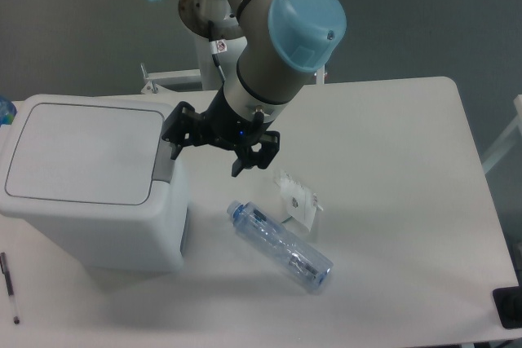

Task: Open the trash can
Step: 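Lower the gripper onto the grey panel at the lid's edge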

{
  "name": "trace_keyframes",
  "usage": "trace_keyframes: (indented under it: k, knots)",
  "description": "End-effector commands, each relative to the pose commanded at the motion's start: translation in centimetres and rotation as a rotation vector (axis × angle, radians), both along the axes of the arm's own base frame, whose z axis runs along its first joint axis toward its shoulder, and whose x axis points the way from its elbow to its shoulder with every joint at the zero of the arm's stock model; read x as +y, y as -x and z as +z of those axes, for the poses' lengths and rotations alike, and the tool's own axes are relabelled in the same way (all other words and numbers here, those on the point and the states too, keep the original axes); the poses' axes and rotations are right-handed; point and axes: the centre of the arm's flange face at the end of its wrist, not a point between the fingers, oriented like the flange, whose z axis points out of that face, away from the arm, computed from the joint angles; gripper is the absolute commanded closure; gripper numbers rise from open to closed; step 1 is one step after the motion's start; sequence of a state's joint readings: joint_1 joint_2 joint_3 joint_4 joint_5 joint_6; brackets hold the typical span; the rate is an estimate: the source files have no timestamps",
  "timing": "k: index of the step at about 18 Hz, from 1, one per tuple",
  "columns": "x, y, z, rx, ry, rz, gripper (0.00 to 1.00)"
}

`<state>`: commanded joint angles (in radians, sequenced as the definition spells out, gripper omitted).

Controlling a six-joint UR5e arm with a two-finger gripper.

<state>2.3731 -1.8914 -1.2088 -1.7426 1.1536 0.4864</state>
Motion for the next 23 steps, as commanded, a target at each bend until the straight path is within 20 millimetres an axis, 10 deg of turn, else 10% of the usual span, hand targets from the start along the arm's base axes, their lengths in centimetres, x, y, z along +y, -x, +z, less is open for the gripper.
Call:
trace_keyframes:
  k: [23]
  knots:
    - [0.96,-0.62,-0.76,-0.012,0.020,0.015,0.00]
